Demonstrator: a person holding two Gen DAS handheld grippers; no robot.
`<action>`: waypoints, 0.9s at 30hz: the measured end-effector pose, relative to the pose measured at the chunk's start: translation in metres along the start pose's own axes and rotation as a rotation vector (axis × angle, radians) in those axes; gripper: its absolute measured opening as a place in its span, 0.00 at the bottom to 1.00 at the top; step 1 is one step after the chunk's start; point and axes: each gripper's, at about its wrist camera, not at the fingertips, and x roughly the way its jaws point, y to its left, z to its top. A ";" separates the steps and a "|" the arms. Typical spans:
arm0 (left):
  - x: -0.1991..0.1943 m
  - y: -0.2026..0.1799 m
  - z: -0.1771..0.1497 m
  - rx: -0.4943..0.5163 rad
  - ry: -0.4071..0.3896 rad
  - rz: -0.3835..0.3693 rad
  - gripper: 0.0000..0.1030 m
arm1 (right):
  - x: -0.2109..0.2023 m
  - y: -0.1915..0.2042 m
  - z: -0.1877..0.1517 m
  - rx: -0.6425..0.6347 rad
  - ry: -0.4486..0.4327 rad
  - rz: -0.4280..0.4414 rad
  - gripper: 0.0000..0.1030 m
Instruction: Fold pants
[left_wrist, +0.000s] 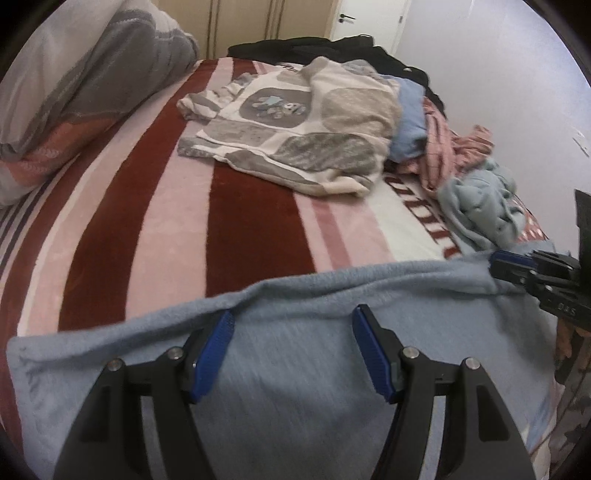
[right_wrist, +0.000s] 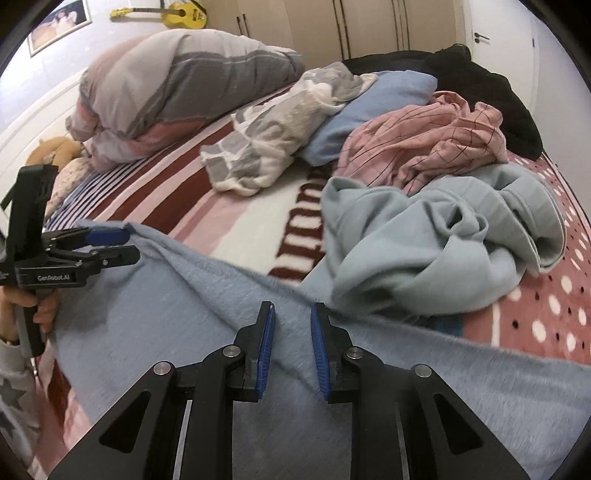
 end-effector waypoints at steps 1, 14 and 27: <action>0.002 0.001 0.002 -0.009 -0.001 0.006 0.61 | 0.000 0.000 0.001 -0.001 -0.001 -0.002 0.14; -0.043 -0.052 -0.017 0.063 -0.066 -0.122 0.69 | -0.086 -0.038 -0.042 0.020 -0.037 -0.057 0.32; -0.017 -0.112 -0.035 0.132 -0.014 -0.170 0.69 | -0.075 -0.100 -0.071 0.128 -0.017 -0.126 0.30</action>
